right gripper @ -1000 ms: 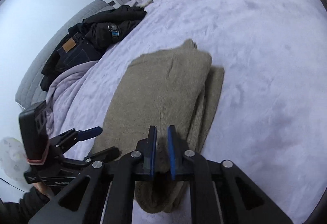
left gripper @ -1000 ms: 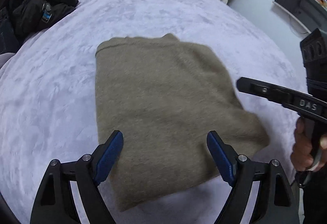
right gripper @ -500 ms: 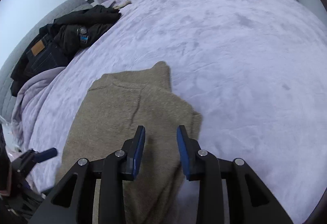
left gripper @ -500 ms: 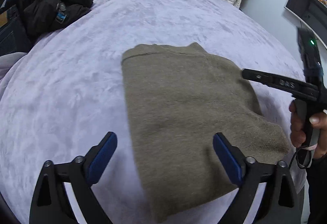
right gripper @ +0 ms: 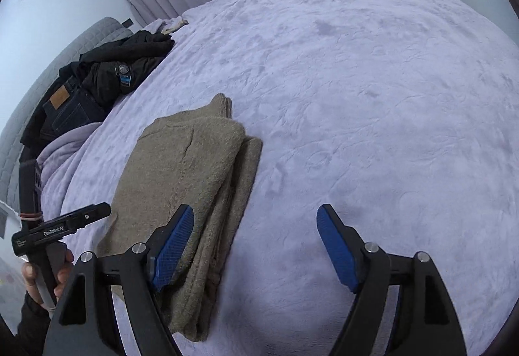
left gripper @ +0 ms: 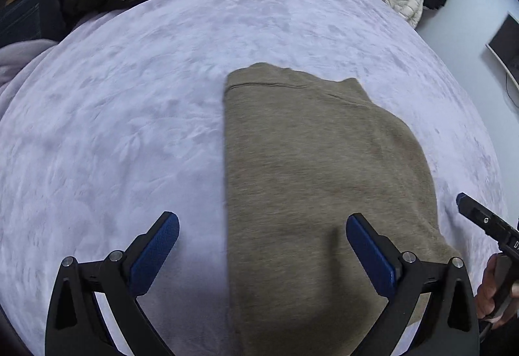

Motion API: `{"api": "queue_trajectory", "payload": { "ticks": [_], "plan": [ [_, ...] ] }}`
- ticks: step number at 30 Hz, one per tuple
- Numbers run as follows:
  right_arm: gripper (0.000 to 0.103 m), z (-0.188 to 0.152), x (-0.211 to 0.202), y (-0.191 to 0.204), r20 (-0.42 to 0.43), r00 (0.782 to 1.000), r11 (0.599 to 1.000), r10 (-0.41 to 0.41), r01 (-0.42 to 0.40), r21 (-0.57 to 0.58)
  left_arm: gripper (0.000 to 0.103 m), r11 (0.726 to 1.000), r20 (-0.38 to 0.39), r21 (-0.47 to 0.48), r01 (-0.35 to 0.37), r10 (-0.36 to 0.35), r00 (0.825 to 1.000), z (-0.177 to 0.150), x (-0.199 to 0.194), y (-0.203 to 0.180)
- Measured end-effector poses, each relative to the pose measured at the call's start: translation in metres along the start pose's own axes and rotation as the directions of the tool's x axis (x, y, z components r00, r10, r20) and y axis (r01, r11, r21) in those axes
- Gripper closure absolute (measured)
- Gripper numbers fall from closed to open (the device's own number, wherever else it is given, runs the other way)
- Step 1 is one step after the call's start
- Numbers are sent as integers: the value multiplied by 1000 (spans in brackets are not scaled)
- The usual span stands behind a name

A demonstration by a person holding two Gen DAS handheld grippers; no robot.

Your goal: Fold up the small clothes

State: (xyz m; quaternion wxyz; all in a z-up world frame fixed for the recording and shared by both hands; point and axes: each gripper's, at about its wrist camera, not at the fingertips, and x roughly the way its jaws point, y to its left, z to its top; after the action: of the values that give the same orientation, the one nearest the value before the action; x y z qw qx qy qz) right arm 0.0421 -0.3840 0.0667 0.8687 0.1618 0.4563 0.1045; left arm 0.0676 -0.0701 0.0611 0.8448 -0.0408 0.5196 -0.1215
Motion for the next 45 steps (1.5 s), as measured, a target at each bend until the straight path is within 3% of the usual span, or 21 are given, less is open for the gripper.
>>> {"api": "queue_trajectory", "payload": {
  "ticks": [4, 11, 19, 22, 24, 25, 26, 27, 28, 29, 32, 35, 39, 45],
  "plan": [
    [22, 0, 18, 20, -38, 999, 1000, 15, -15, -23, 0, 996, -7, 80, -39, 40, 999, 8, 8, -27],
    [22, 1, 41, 22, -92, 995, 1000, 30, -30, -5, 0, 996, -64, 89, -18, 24, 998, 11, 30, -23],
    [21, 4, 74, 22, -136, 987, 997, 81, -78, 26, 0, 995, -133, 29, 98, -93, 987, 15, 50, -8],
    [20, 6, 82, 25, -146, 982, 993, 117, -113, 40, 0, 984, -187, -30, 178, -181, 966, 19, 62, 1],
    [20, 7, 91, 34, -165, 978, 992, 126, -125, 17, 0, 980, -200, -46, 195, -200, 959, 22, 65, 1],
    [24, 7, 93, 38, -168, 979, 993, 119, -121, -1, 4, 980, -201, -32, 194, -197, 960, 22, 64, -1],
    [29, 8, 94, 43, -168, 979, 992, 118, -122, -16, 16, 981, -196, -12, 194, -193, 962, 22, 61, -4],
    [44, 9, 92, 47, -167, 978, 991, 124, -130, -26, 23, 981, -185, 10, 192, -186, 965, 21, 54, -7],
    [58, 9, 88, 50, -158, 980, 991, 125, -132, -34, 39, 982, -176, 21, 190, -183, 967, 22, 48, -8],
    [61, 10, 82, 53, -147, 981, 990, 125, -132, -43, 54, 981, -168, 27, 191, -184, 969, 22, 41, -8],
    [66, 8, 64, 65, -118, 984, 988, 133, -140, -57, 60, 981, -150, 46, 190, -181, 972, 20, 16, -11],
    [66, 5, 36, 82, -79, 984, 982, 162, -169, -83, 60, 981, -127, 87, 174, -162, 979, 12, -15, -21],
    [66, -10, -5, 107, -46, 988, 976, 150, -156, -153, 60, 974, -111, 107, 202, -190, 975, -9, -54, -21],
    [66, -51, -40, 111, -74, 980, 971, 183, -192, -140, 60, 968, -147, 113, 226, -208, 967, -57, -75, -18]
  ]
}}
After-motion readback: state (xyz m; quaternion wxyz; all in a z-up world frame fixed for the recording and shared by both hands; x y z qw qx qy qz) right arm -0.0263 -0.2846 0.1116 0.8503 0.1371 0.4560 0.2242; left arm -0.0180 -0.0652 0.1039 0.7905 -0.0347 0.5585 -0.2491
